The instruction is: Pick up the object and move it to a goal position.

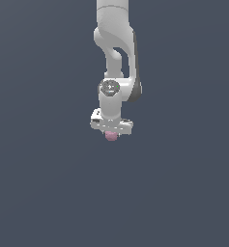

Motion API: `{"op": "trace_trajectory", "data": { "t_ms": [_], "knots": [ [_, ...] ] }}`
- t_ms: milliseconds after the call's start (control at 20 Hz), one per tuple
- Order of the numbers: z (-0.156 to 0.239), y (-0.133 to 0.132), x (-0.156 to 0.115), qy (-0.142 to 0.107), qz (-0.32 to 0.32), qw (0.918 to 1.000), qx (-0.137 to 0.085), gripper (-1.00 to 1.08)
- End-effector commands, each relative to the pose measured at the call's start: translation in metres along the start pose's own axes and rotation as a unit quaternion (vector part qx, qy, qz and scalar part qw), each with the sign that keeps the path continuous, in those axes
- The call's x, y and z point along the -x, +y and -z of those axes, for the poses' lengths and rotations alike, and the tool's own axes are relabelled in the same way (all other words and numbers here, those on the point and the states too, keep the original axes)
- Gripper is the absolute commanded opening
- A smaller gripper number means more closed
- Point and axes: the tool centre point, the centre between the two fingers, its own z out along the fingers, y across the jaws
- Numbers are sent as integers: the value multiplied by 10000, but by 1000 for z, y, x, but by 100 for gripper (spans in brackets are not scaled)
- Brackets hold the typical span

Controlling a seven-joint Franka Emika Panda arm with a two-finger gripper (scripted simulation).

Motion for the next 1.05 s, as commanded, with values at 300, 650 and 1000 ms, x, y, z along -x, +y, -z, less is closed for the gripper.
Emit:
{"op": "trace_trajectory", "data": {
  "t_ms": [300, 650, 1000],
  "knots": [
    [35, 85, 7, -1, -9, 10000, -4, -100],
    [55, 135, 10, -1, -9, 10000, -4, -100],
    [62, 152, 10, -1, -9, 10000, -4, -100]
  ]
}}
